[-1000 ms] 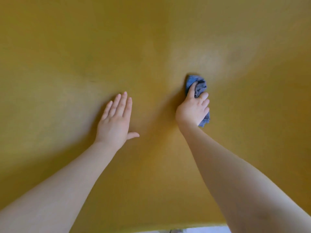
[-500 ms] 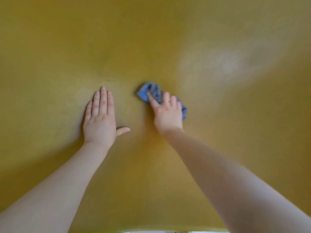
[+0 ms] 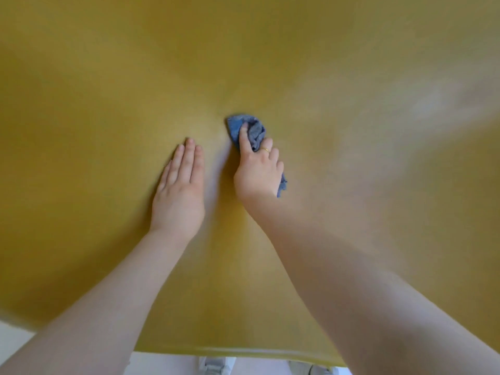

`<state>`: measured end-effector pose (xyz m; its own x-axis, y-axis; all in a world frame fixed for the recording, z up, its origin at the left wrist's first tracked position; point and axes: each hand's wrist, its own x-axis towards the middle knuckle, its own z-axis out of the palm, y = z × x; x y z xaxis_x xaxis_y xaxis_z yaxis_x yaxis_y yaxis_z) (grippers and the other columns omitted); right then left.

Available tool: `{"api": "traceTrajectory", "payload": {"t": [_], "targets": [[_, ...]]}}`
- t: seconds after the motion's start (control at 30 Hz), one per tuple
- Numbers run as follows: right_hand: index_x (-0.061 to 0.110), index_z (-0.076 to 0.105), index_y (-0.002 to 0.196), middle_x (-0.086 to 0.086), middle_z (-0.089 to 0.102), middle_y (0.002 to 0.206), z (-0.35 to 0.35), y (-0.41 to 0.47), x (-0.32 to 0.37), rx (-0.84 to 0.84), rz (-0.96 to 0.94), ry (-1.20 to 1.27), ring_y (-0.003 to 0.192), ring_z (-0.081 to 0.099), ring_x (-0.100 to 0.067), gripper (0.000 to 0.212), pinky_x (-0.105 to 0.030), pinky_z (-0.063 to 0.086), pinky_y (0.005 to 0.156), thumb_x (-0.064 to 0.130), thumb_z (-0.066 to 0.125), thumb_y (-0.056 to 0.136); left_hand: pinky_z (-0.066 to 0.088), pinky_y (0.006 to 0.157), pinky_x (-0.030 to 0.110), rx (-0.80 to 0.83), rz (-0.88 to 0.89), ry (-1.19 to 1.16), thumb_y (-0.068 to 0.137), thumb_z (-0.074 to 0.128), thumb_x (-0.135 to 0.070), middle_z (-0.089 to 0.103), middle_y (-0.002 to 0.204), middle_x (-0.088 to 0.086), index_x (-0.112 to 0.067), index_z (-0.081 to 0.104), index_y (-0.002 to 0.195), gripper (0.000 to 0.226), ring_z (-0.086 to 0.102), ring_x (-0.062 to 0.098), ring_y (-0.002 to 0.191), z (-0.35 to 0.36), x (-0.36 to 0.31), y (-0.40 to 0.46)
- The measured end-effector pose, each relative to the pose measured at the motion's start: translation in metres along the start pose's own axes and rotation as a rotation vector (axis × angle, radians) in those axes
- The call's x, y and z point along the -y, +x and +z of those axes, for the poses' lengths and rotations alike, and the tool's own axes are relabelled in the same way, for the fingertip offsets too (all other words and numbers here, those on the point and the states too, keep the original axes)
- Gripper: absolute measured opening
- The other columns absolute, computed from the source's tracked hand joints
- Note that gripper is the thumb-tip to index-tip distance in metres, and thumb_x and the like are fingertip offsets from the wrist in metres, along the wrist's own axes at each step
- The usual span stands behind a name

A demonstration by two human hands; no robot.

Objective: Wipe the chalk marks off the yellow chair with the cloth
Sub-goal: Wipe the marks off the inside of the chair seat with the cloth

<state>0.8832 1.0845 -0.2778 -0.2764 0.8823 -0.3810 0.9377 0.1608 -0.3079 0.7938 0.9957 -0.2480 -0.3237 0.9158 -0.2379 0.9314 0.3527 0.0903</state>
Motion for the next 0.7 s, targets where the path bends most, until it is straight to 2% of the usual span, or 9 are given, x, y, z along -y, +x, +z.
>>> {"api": "traceTrajectory", "payload": {"t": [0.13, 0.2, 0.23, 0.3, 0.37, 0.5, 0.57, 0.63, 0.7], "targets": [[0.035, 0.015, 0.145, -0.016, 0.033, 0.137, -0.008, -0.018, 0.000, 0.191, -0.169, 0.073, 0.119, 0.037, -0.033, 0.055, -0.039, 0.034, 0.097, 0.026, 0.038, 0.096, 0.004, 0.114, 0.019, -0.057, -0.024, -0.243, 0.088, 0.040, 0.009, 0.008, 0.158, 0.008, -0.004, 0.014, 0.148, 0.067, 0.008, 0.019, 0.147, -0.009, 0.006, -0.005], [0.033, 0.031, 0.142, -0.011, 0.038, 0.139, -0.028, -0.027, -0.008, 0.301, -0.091, 0.441, 0.126, 0.035, -0.030, 0.046, -0.037, 0.031, 0.106, 0.035, 0.040, 0.096, 0.014, 0.108, 0.013, -0.048, -0.083, -0.482, 0.093, 0.036, 0.005, 0.023, 0.155, 0.008, -0.004, 0.029, 0.145, 0.053, 0.023, 0.019, 0.143, -0.015, -0.001, -0.010], [0.031, 0.035, 0.140, -0.005, 0.044, 0.137, -0.039, -0.032, -0.012, 0.332, -0.009, 0.710, 0.124, 0.040, -0.025, 0.044, -0.035, 0.033, 0.107, 0.029, 0.039, 0.097, 0.017, 0.103, 0.010, -0.049, -0.092, -0.589, 0.096, 0.036, 0.000, 0.033, 0.150, 0.009, -0.004, 0.037, 0.141, 0.045, 0.031, 0.020, 0.139, -0.019, -0.007, -0.013], [0.025, 0.037, 0.139, 0.004, 0.057, 0.113, -0.063, -0.039, -0.020, 0.378, 0.089, 1.169, 0.094, 0.055, -0.019, 0.048, -0.029, 0.046, 0.084, 0.005, 0.036, 0.095, 0.023, 0.094, 0.006, -0.035, -0.112, -0.764, 0.099, 0.037, -0.009, 0.048, 0.138, 0.006, -0.006, 0.048, 0.133, 0.037, 0.043, 0.019, 0.129, -0.028, -0.022, -0.017], [0.024, 0.036, 0.134, 0.000, 0.056, 0.095, -0.082, -0.047, -0.031, 0.399, 0.072, 1.380, 0.071, 0.057, -0.016, 0.056, -0.022, 0.049, 0.061, -0.011, 0.034, 0.091, 0.032, 0.090, 0.009, 0.020, -0.149, -0.933, 0.100, 0.038, -0.019, 0.055, 0.127, -0.002, -0.013, 0.054, 0.128, 0.033, 0.050, 0.014, 0.120, -0.039, -0.037, -0.020], [0.013, 0.042, 0.119, -0.002, 0.059, 0.089, -0.113, -0.062, -0.047, 0.403, 0.074, 1.342, 0.072, 0.060, -0.013, 0.027, -0.018, 0.051, 0.053, 0.000, 0.039, 0.096, 0.046, 0.097, 0.031, 0.184, -0.234, -1.367, 0.089, 0.046, -0.048, 0.063, 0.114, -0.008, -0.033, 0.054, 0.108, 0.025, 0.060, 0.011, 0.108, -0.057, -0.068, -0.022], [0.012, 0.052, 0.104, 0.002, 0.059, 0.079, -0.126, -0.067, -0.053, 0.415, 0.023, 1.172, 0.063, 0.058, -0.002, 0.014, -0.015, 0.044, 0.054, 0.006, 0.041, 0.097, 0.051, 0.086, 0.019, 0.157, -0.283, -1.451, 0.087, 0.060, -0.038, 0.063, 0.104, -0.010, -0.028, 0.052, 0.102, 0.020, 0.064, -0.001, 0.092, -0.065, -0.083, -0.023], [0.020, 0.056, 0.090, 0.009, 0.057, 0.071, -0.137, -0.070, -0.061, 0.387, -0.019, 1.061, 0.055, 0.051, 0.006, 0.016, -0.015, 0.038, 0.057, 0.013, 0.043, 0.097, 0.049, 0.070, 0.007, 0.080, -0.320, -1.397, 0.086, 0.065, -0.022, 0.062, 0.096, -0.010, -0.021, 0.052, 0.099, 0.018, 0.063, -0.007, 0.076, -0.072, -0.095, -0.023], [0.022, 0.055, 0.083, 0.008, 0.058, 0.073, -0.146, -0.071, -0.071, 0.359, -0.016, 1.099, 0.063, 0.053, 0.001, 0.021, -0.017, 0.040, 0.064, 0.015, 0.042, 0.098, 0.051, 0.077, 0.016, 0.059, -0.370, -1.382, 0.090, 0.059, -0.016, 0.064, 0.090, -0.006, -0.020, 0.054, 0.087, 0.008, 0.064, 0.004, 0.080, -0.077, -0.098, -0.023]]}}
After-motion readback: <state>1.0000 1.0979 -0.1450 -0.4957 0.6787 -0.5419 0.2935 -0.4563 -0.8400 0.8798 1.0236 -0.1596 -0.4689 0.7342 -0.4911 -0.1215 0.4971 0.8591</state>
